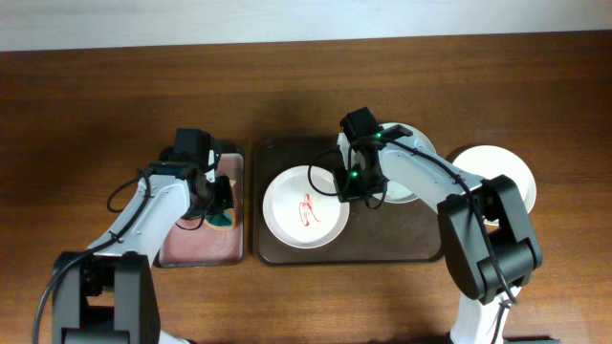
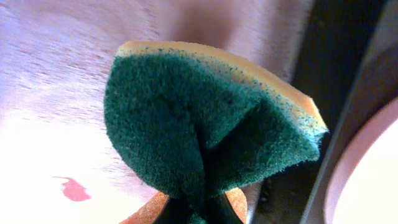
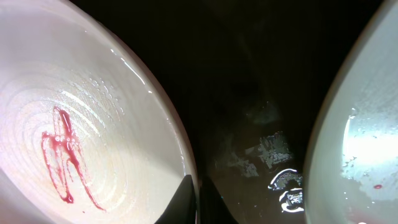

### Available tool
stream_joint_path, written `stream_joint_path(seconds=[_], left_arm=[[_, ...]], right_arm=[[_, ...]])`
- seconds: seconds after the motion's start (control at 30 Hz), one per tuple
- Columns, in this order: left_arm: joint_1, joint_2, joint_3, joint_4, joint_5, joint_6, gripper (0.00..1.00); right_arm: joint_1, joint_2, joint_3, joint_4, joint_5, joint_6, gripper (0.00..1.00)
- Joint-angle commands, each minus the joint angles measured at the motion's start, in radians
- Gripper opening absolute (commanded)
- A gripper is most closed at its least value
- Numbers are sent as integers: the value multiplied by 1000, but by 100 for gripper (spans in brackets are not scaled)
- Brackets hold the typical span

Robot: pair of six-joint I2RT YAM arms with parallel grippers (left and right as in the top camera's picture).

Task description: Clean dirty plates on tray and stack at the side

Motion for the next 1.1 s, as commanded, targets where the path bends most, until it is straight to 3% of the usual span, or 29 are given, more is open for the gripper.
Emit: stream_joint_path(seconds=[0.0,0.3,0.4,0.53,0.8,0.97,1.07], left_arm=[[0,8,-3,8,119,-17,0],[-117,8,-3,22,153,-17,0],[-121,7,14,17,47,-17,0],[-122,-28,139,-53,17,-17,0],[-272,-24,225,-11,202,-24,0],[-381,104,224,-1,201,-234,0],[-419,171,225,25,201,-291,0]], right_arm=[[5,-2,-10,1,21,-2,4],[5,-2,-10,-6,21,-2,4],[5,-2,-10,-10,20,-2,4],[5,-2,-10,-14,21,-2,4],[5,-2,-10,-20,19,-2,4],[5,-2,-10,-24,19,-2,4],[5,-2,-10,-32,20,-2,4]])
